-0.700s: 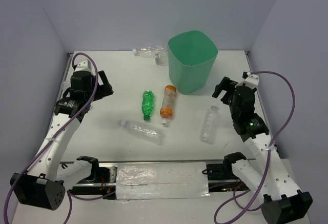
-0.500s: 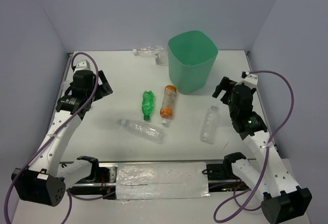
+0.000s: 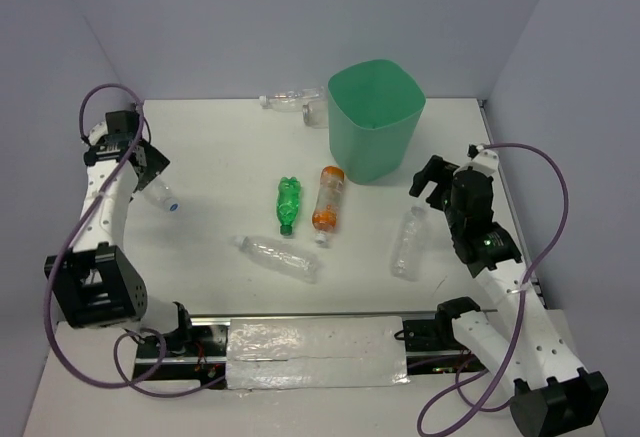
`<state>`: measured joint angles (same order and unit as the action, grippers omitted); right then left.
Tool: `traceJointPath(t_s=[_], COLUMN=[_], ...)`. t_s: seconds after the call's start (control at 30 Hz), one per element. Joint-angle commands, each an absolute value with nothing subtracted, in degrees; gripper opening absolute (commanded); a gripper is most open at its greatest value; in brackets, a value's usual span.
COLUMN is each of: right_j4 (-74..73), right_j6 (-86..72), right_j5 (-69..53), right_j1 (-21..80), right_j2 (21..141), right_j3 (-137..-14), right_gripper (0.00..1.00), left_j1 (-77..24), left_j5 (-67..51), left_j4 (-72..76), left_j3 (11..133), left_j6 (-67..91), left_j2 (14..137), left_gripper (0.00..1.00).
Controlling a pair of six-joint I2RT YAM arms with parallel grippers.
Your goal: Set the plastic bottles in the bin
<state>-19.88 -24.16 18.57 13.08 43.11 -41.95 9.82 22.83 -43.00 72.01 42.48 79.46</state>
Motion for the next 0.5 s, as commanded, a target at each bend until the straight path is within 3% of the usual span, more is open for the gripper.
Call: traceJointPath(t_s=[0.0, 0.23, 0.47], right_j4=[-15.82, -16.35, -18.10], right_j6=[-23.99, -24.35, -22.41], right_j5=[9.68, 9.67, 9.32], right_j1=[12.92, 13.01, 13.10], right_j2=[42.63, 43.94, 44.47], right_j3=[-40.96, -41.75, -42.80], right_gripper=[1.00, 1.00, 1.00], left_j1=[13.70, 16.44, 16.79], left_j5=[19.60, 17.57, 18.46], left_j4=[-44.30, -44.39, -44.74], left_j3=[77.07, 85.51, 91.58], left_j6=[44.21, 43.86, 44.21], left_j2=[85.32, 101.31, 109.42], left_gripper=[0.99, 1.00, 0.99])
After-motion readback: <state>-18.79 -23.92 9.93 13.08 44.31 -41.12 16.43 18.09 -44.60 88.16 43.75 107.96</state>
